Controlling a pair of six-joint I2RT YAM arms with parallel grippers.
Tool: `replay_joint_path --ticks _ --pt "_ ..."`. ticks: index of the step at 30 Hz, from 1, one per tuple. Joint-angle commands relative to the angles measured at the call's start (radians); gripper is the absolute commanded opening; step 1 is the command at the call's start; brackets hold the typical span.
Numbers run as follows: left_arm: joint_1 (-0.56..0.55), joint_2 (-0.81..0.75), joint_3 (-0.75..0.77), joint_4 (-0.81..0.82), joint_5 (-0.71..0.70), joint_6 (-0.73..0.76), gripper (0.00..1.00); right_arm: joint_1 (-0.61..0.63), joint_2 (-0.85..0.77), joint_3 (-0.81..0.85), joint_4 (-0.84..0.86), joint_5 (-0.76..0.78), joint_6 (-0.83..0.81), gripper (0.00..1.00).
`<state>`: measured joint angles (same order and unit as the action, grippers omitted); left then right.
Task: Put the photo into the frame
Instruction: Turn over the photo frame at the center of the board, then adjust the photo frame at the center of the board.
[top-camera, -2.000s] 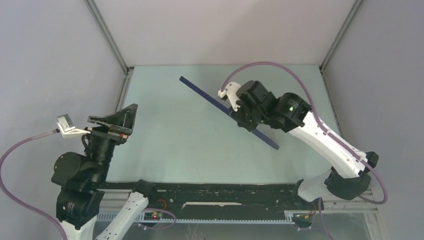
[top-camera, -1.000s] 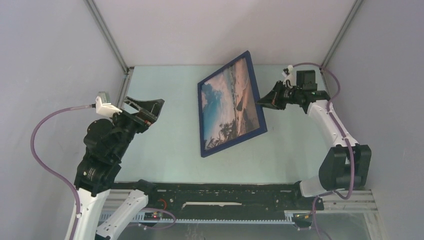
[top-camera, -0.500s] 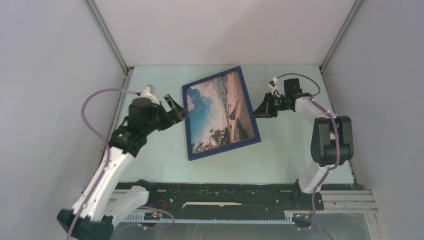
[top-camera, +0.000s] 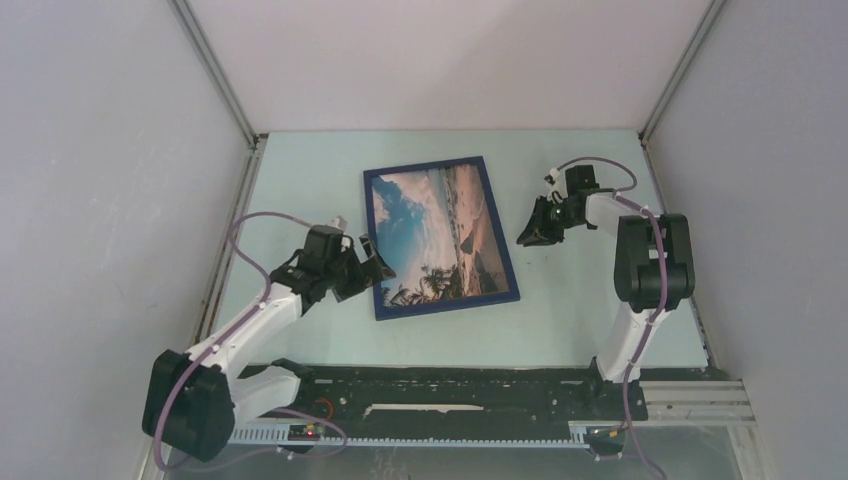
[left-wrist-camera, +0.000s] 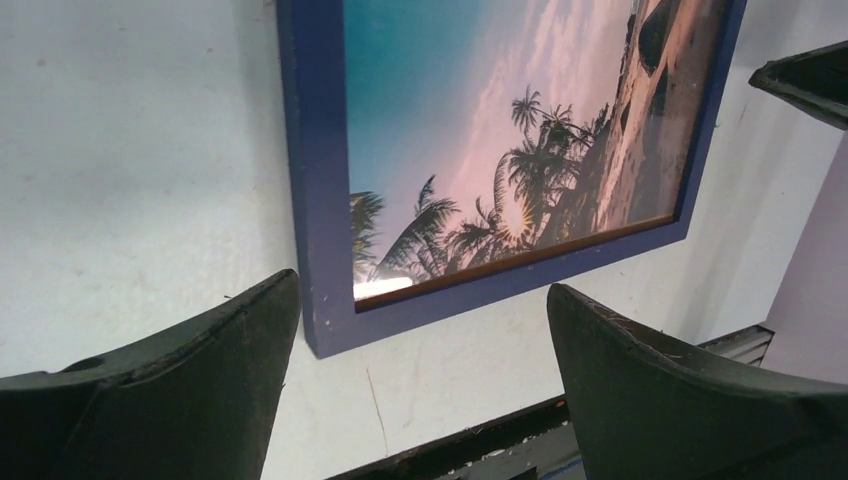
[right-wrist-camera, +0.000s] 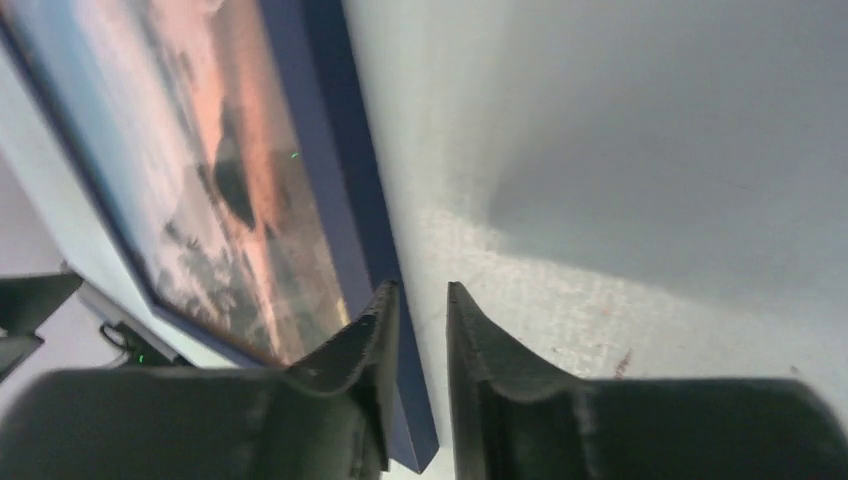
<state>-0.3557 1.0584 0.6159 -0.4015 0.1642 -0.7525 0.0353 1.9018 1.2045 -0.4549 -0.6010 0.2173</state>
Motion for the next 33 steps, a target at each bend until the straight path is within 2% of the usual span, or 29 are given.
replay_joint_path --ticks 1,3,4,7,12,20,23,29,33 --pt "-0.026 0.067 -0.013 0.114 0.034 -0.019 1.00 0.002 -0.043 0.013 -0.017 0.177 0.007 0.35" --pt "-0.042 0.066 -0.013 0.109 -0.010 -0.025 1.00 0.008 -0.063 0.010 -0.024 0.193 0.013 0.47" --pt "-0.048 0.059 -0.019 0.108 -0.037 -0.029 1.00 0.015 -0.063 0.010 -0.022 0.176 0.022 0.49" --pt "-0.058 0.054 -0.041 0.108 -0.107 -0.043 1.00 0.051 -0.041 0.010 -0.006 0.116 0.071 0.53" --pt "-0.089 0.103 -0.043 0.126 -0.161 -0.020 1.00 0.092 -0.015 -0.012 0.075 0.100 0.160 0.60" --pt "-0.200 0.226 -0.034 0.198 -0.148 -0.064 1.00 0.126 0.043 0.001 0.153 0.061 0.206 0.61" --pt "-0.274 0.285 -0.013 0.210 -0.150 -0.080 1.00 0.144 0.079 0.035 0.165 0.016 0.200 0.59" --pt "-0.448 0.323 0.053 0.219 -0.161 -0.125 1.00 0.227 0.119 0.107 0.129 0.026 0.138 0.57" --pt "-0.525 0.365 0.113 0.218 -0.149 -0.149 1.00 0.260 0.142 0.147 0.128 -0.012 0.115 0.57"
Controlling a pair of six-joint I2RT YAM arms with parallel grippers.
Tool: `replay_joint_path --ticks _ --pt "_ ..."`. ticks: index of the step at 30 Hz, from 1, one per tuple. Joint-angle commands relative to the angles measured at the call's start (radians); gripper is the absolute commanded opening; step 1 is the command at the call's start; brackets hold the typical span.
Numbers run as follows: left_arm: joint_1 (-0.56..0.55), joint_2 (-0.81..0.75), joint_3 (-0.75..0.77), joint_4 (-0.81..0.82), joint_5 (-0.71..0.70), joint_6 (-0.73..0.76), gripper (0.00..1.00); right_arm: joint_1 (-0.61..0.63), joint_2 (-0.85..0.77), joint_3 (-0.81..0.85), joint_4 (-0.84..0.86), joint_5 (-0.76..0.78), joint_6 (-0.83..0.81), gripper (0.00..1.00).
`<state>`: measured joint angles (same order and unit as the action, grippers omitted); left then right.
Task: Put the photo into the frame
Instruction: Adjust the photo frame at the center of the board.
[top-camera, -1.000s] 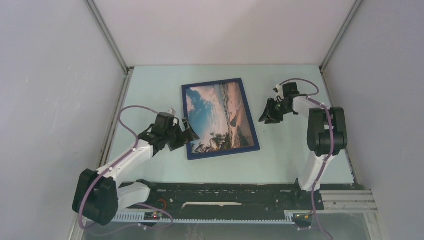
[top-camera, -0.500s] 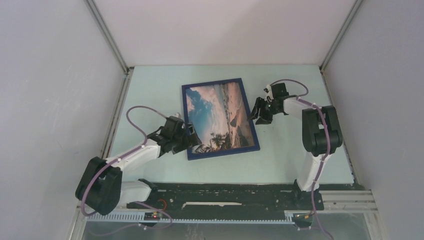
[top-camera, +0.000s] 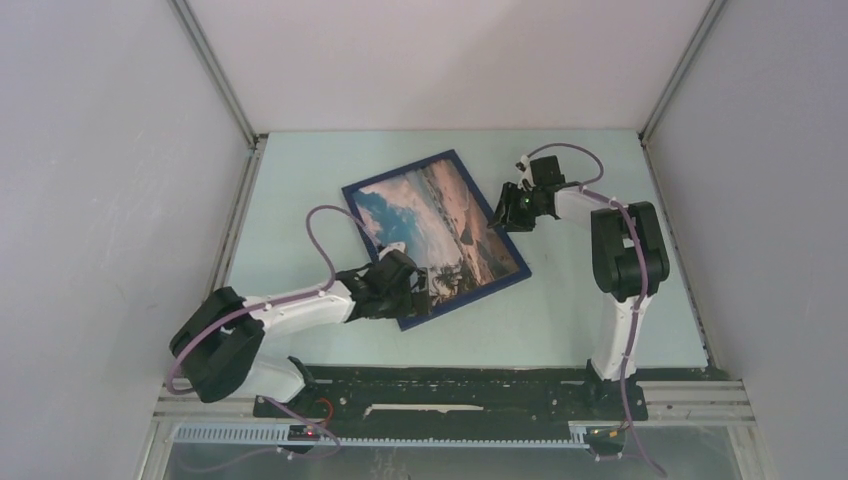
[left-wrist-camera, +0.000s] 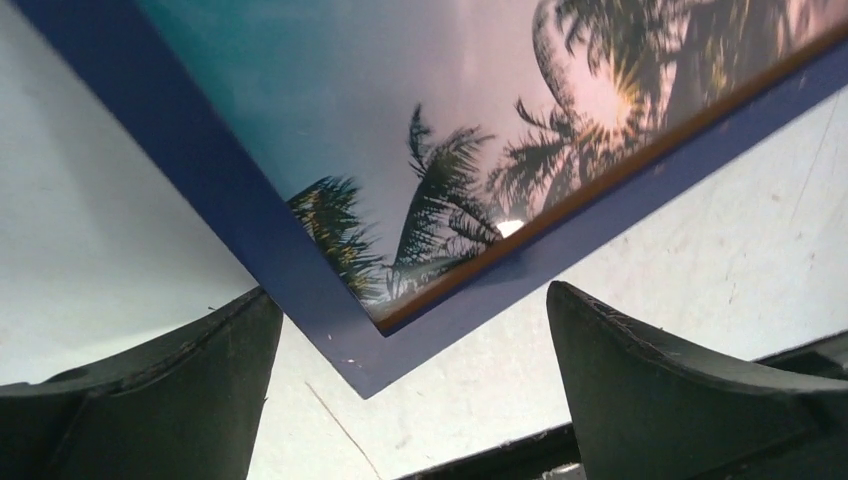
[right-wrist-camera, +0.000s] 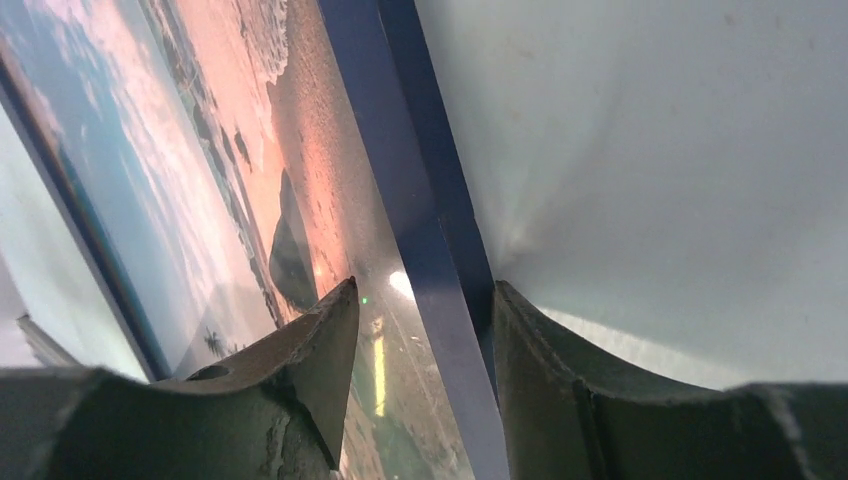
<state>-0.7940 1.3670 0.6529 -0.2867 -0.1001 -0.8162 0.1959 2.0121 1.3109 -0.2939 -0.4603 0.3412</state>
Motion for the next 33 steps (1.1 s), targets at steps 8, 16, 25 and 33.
replay_joint_path --ticks 8,16,25,33 --pt "-0.170 0.179 0.189 0.107 0.152 -0.105 0.99 0.143 0.139 0.195 -0.084 -0.189 -0.065 0.56" --pt "-0.200 0.235 0.250 0.110 0.177 -0.102 0.99 0.239 0.293 0.413 -0.167 -0.252 -0.106 0.55" --pt "-0.201 0.251 0.260 0.130 0.200 -0.120 0.99 0.316 0.392 0.582 -0.217 -0.308 -0.098 0.55" --pt "-0.205 0.259 0.266 0.130 0.204 -0.125 0.99 0.378 0.466 0.693 -0.250 -0.360 -0.130 0.56"
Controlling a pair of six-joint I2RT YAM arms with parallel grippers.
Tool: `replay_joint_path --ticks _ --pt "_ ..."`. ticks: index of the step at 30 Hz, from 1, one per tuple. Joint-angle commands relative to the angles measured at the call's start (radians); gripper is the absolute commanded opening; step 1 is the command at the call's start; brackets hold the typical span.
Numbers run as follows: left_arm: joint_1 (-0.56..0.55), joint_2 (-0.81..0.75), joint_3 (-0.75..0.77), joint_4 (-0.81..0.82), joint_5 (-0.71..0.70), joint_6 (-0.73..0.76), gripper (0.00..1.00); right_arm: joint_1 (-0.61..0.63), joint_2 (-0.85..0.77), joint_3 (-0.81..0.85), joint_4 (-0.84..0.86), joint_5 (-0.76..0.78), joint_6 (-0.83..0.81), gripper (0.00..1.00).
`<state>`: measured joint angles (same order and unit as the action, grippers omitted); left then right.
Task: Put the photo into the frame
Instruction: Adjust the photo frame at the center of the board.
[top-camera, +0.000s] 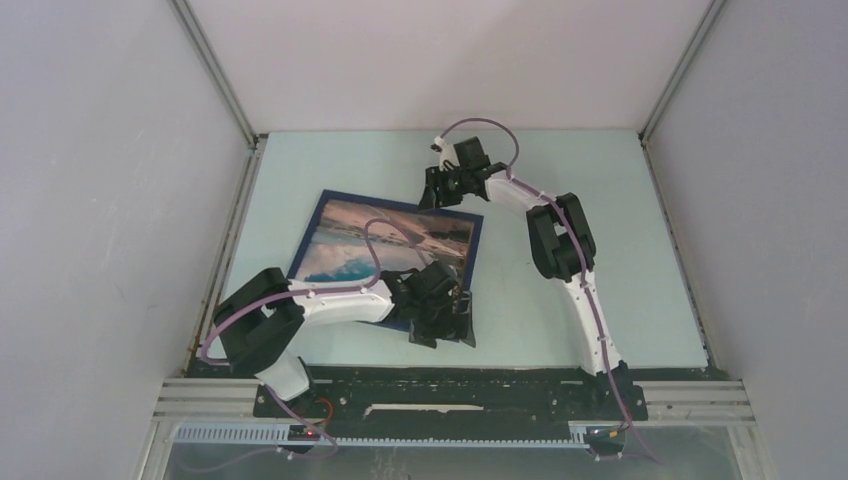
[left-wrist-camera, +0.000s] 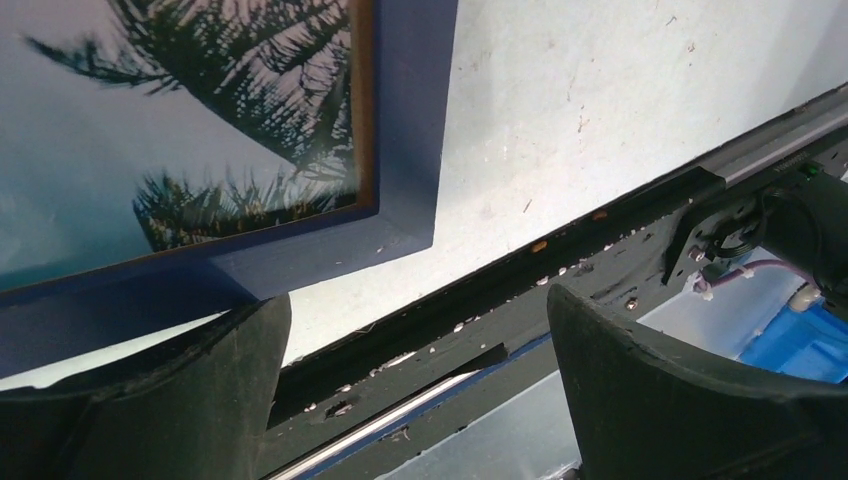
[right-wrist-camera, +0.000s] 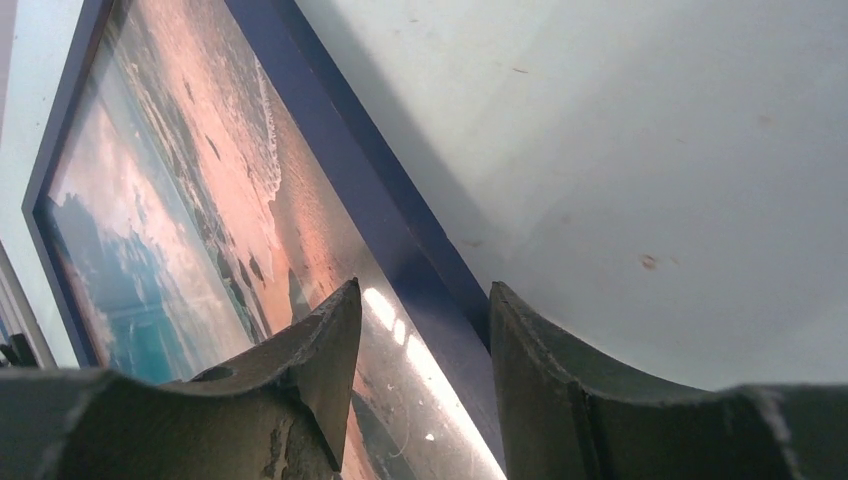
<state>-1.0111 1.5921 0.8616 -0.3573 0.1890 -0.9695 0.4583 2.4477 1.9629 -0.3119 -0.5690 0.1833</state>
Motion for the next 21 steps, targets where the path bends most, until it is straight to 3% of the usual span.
replay_joint_path --ticks 1,9,16,21 --pt "0.012 0.035 0.057 0.200 -0.086 0.026 0.99 0.125 0.042 0.058 -0.243 -0.255 0.020 0.56" --pt "0.012 0.006 0.058 0.155 -0.142 0.039 0.99 0.157 0.051 0.120 -0.273 -0.233 0.015 0.61" --pt "0.012 -0.020 0.117 0.077 -0.222 0.099 1.00 0.097 -0.002 0.280 -0.438 -0.149 0.045 0.66" --pt "0.012 -0.101 0.097 0.038 -0.283 0.121 1.00 0.029 -0.118 0.254 -0.454 -0.136 0.054 0.75"
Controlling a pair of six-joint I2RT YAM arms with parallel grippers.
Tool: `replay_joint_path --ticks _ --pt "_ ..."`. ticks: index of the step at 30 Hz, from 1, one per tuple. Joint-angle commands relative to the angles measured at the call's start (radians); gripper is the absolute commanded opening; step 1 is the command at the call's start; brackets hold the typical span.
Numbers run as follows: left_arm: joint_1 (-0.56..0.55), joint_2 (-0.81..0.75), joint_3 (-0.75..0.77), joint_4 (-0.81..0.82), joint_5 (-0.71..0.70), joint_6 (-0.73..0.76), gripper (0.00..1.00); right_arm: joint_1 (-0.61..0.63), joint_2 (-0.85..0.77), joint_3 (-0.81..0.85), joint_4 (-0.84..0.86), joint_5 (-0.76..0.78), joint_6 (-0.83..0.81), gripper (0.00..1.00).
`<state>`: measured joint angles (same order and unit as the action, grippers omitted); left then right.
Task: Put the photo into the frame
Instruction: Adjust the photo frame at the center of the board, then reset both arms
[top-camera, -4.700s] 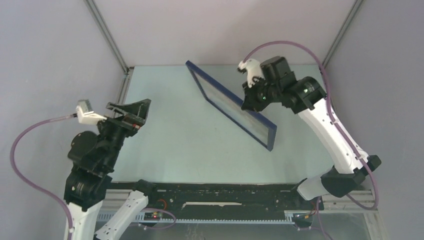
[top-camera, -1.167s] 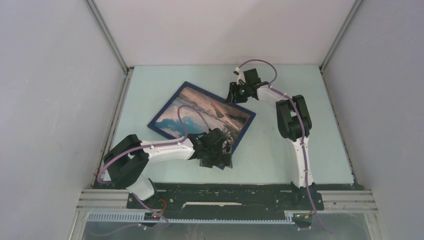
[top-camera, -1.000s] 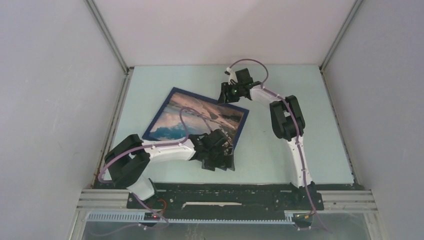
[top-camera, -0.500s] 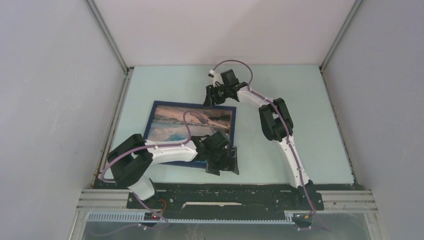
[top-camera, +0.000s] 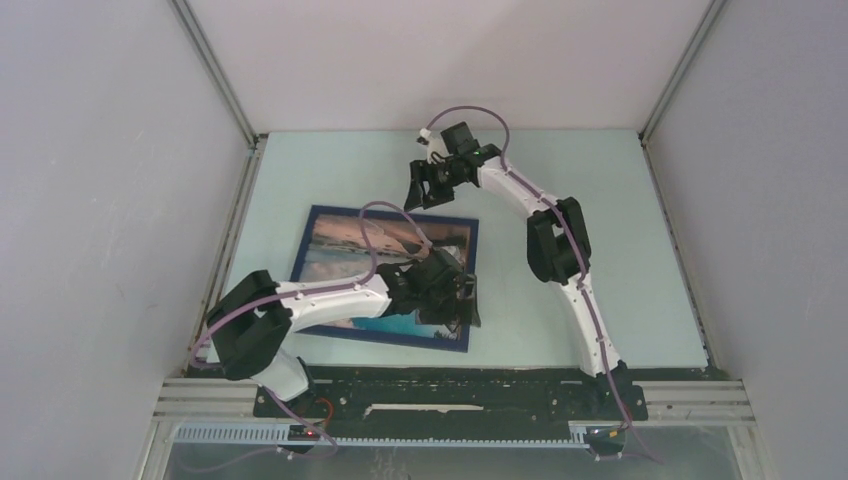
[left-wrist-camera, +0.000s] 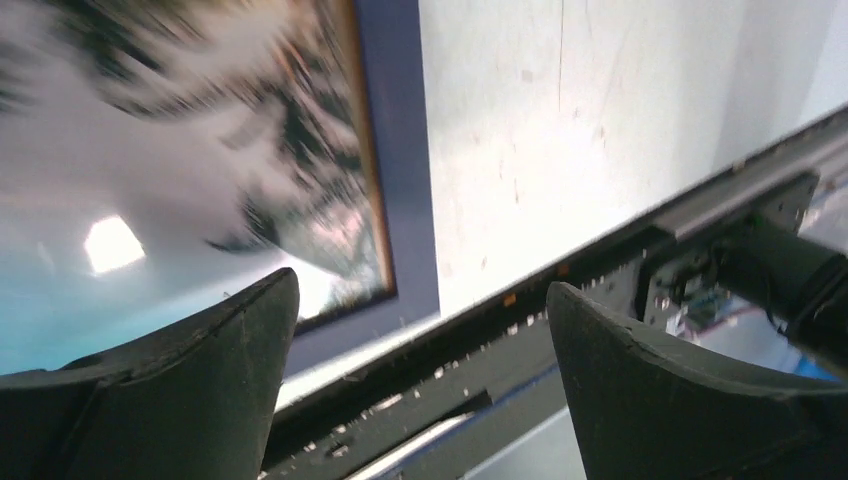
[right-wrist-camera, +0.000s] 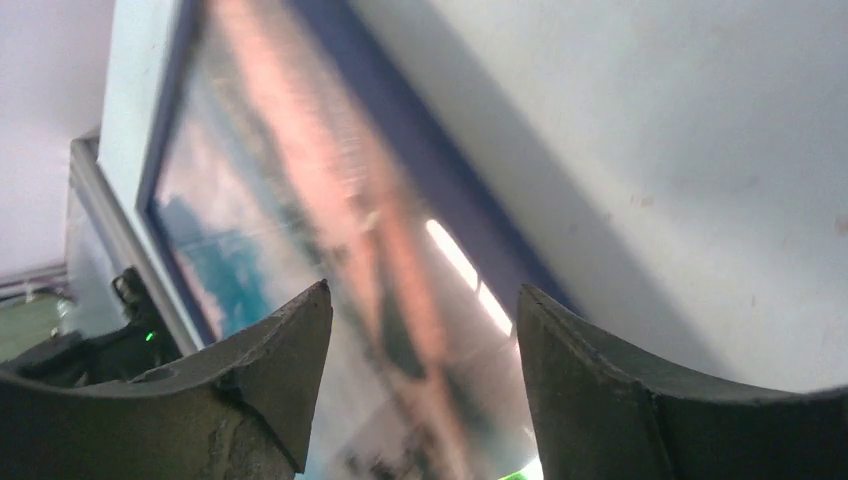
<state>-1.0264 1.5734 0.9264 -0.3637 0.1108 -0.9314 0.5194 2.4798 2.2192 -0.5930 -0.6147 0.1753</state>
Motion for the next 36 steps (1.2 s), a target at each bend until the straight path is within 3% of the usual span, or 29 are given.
replay_joint_path --ticks 1,2,3,4,8,11,20,25,30,36 --pt "0.028 -0.098 0.022 0.044 -0.203 0.084 1.00 -0.042 -0.151 -0.006 -0.171 -0.108 0.066 0.77" --pt "0.027 -0.111 0.015 0.044 -0.201 0.085 1.00 -0.051 -0.141 0.004 -0.182 -0.128 0.066 0.83" --pt "0.028 -0.123 0.007 0.043 -0.198 0.085 1.00 -0.060 -0.126 0.027 -0.199 -0.135 0.067 0.96" --pt "0.028 -0.133 0.002 0.044 -0.192 0.085 1.00 -0.065 -0.115 0.034 -0.212 -0.130 0.070 0.99" --pt "0.026 -0.214 -0.011 0.044 -0.198 0.096 1.00 -0.070 -0.143 -0.005 -0.225 -0.084 0.071 1.00" --pt "0.026 -0.298 0.016 0.008 -0.243 0.135 1.00 -0.082 -0.252 -0.131 -0.183 -0.044 0.074 1.00" --pt "0.036 -0.545 0.320 -0.267 -0.571 0.370 1.00 -0.179 -0.786 -0.575 -0.145 0.101 0.069 1.00" --pt "0.119 -0.608 0.468 -0.359 -0.655 0.480 1.00 -0.209 -1.152 -0.766 -0.120 0.214 0.060 1.00" --pt "0.178 -0.666 0.554 -0.407 -0.756 0.566 1.00 -0.208 -1.451 -0.840 -0.156 0.302 0.020 1.00" --pt "0.182 -0.746 0.639 -0.403 -0.868 0.649 1.00 -0.206 -1.728 -0.811 -0.172 0.410 -0.011 1.00"
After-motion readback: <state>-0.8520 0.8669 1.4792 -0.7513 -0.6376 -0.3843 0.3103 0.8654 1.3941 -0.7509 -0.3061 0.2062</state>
